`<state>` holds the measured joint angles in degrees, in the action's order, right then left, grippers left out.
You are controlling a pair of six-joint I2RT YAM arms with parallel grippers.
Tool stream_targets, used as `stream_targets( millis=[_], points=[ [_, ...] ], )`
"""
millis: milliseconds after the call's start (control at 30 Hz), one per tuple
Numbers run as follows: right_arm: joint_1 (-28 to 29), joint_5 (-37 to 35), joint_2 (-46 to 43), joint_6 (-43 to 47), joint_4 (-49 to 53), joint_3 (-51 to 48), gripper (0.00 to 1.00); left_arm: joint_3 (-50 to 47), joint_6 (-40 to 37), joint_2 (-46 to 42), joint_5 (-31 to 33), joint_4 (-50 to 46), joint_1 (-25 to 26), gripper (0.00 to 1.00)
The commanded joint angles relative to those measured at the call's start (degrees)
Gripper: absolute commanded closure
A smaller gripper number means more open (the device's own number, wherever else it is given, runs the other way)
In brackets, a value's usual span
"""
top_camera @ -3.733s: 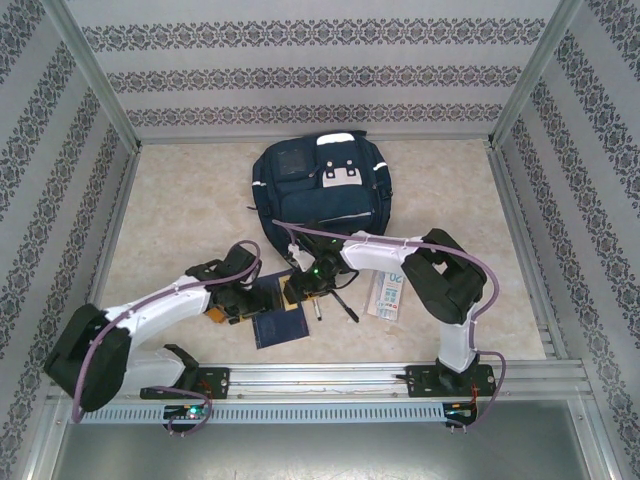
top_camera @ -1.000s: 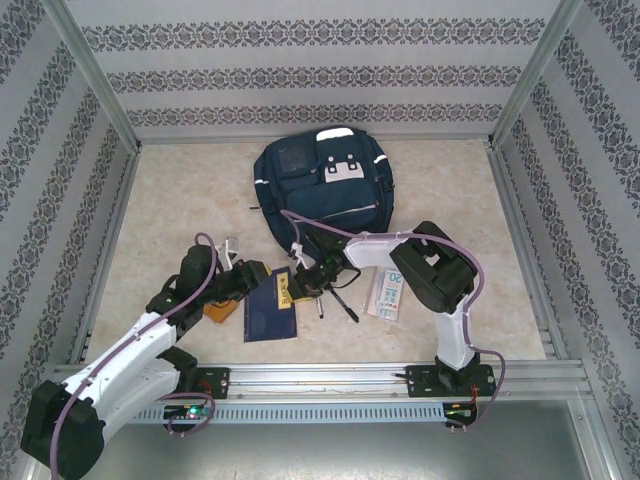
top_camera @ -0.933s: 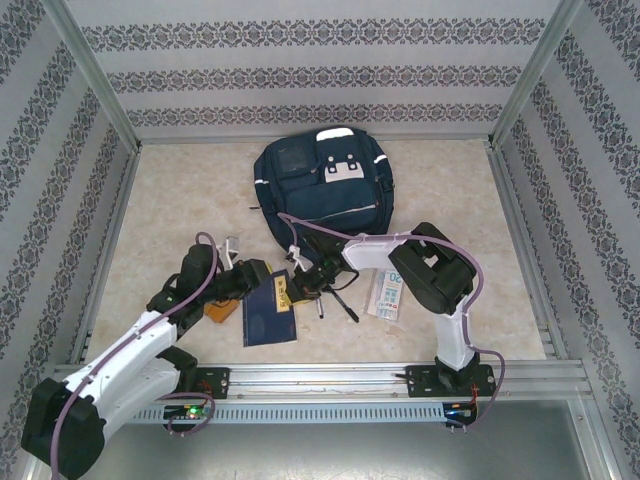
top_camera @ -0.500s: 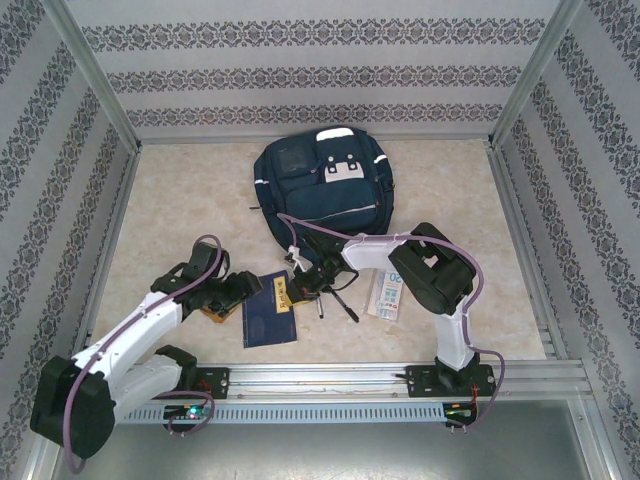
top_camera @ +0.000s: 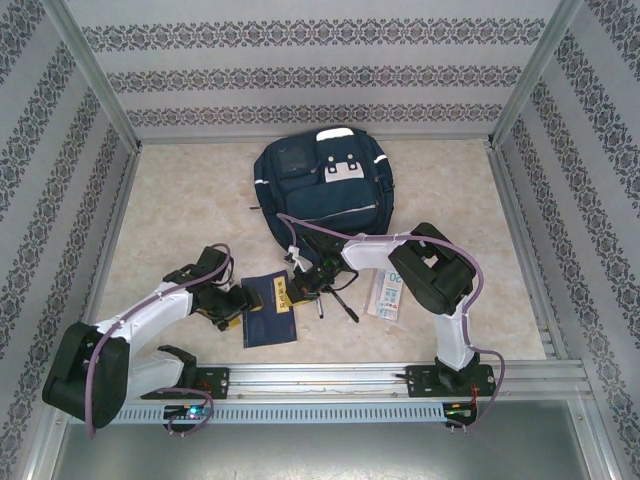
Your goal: Pack books, pencil case, and school supplies into a backpack
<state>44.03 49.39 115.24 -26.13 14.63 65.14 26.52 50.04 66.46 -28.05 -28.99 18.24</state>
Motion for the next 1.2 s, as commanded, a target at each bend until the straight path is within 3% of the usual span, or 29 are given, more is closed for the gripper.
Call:
stream_targets(
  millis=[0,133,300,567,667,800,967,1167],
  points=[
    [0.06,-0.54,1.19,1.04,-0.08,0.01,0.95,-3.38,0.09,1.40,-14.61,24.72,1.13,0.43],
    [-0.06,0.16,0.95,0.91,-1.02,-0.48,0.95,-5.86,5.58,1.27,-20.93,38.78,1.14,0.49],
    [-0.57,0.20,0.83,0.42,-1.60,-1.22,0.96,-5.96,7.67,-0.34,-24.21,44.87,1.05,0.61],
    [-1.33,1.61,0.14,-0.77,-4.65,-2.91,0.98,-4.90,7.15,-2.22,-24.04,44.22,0.70,0.78],
    [-1.48,2.55,0.22,-1.03,-5.46,-3.18,0.99,-4.64,7.42,-1.80,-24.44,45.02,0.53,0.79],
    [-1.55,1.05,0.19,-1.07,-4.39,-3.17,0.99,-5.37,10.05,-1.67,-25.11,50.55,0.46,0.86],
    [-1.85,-1.66,-0.45,-0.94,-2.93,-3.28,0.99,-5.50,11.39,-2.23,-25.14,53.33,0.47,0.85],
    [-2.18,-2.53,-0.68,-1.27,-2.94,-3.54,0.99,-3.62,6.21,-1.51,-20.73,40.63,0.41,0.65]
  ],
)
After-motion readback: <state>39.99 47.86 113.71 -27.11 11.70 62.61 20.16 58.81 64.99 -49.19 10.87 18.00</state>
